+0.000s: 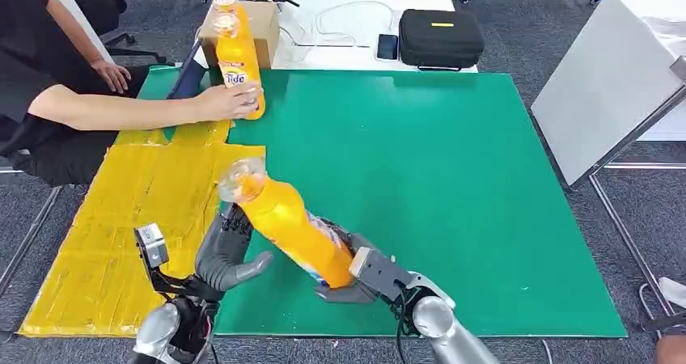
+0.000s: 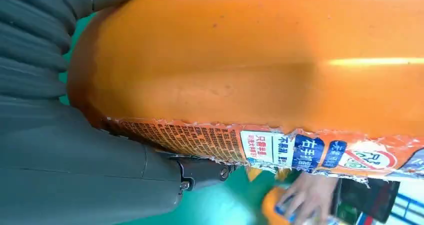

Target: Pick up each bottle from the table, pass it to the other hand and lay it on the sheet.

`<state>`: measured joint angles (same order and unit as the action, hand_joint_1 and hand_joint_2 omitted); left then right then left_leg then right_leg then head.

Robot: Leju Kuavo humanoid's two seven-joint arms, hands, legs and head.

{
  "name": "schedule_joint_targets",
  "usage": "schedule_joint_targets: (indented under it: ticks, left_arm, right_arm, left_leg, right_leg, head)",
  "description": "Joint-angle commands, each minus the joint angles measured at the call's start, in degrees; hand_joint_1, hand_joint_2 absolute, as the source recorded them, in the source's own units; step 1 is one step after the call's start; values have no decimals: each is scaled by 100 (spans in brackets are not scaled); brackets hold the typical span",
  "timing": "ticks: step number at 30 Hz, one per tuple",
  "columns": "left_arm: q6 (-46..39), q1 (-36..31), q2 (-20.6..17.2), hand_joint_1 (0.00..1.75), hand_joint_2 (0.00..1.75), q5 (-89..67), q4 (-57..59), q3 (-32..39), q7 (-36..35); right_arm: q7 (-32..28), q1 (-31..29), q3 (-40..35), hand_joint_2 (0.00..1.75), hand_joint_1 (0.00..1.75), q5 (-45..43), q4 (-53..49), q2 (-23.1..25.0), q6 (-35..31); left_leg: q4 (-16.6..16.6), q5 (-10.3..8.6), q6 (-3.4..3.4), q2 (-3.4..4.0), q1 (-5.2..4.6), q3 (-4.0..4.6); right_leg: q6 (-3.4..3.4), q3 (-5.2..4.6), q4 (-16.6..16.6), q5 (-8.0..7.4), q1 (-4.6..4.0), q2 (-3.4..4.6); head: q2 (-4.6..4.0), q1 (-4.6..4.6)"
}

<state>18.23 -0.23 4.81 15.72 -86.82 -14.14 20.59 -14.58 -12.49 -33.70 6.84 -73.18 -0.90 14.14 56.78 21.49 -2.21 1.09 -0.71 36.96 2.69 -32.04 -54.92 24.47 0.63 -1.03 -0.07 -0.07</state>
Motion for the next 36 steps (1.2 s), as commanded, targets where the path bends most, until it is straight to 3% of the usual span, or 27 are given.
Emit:
schedule_joint_targets:
  ticks: [1,14,20,36]
  left_arm:
    - [120,-4,-152,0,175,114,50,-168,-52]
    - [589,188,-373,0,175,588,-370,-581,-148]
    - [750,80,-617,0,175,398,-330,-778,-110]
    - [867,-14,-738,0,175,55,-220,-864,-24]
  right_arm:
    - [26,-237,-465,175,175,3,164,-53,-60]
    - [40,-80,-549,175,175,54,104,-358,-195]
    - [5,-74,-581,175,175,80,267,-329,-154]
    - [-25,-168,-616,175,175,85,283,-317,-104]
  left_leg:
    - [7,11,20,4,6,-15]
    - [5,14,19,-8,5,-20]
    - [1,6,17,-7,4,-14]
    - [1,5,15,-5,5,-9]
  right_leg:
    - [-12,11,-5,4,-3,21]
    - [-10,20,-2,10,-2,7]
    - [-11,-15,-1,5,-1,7]
    - [-9,-15,1,4,-2,5]
  head:
    - [2,-2]
    - [0,-2]
    - [2,-2]
    - [0,0]
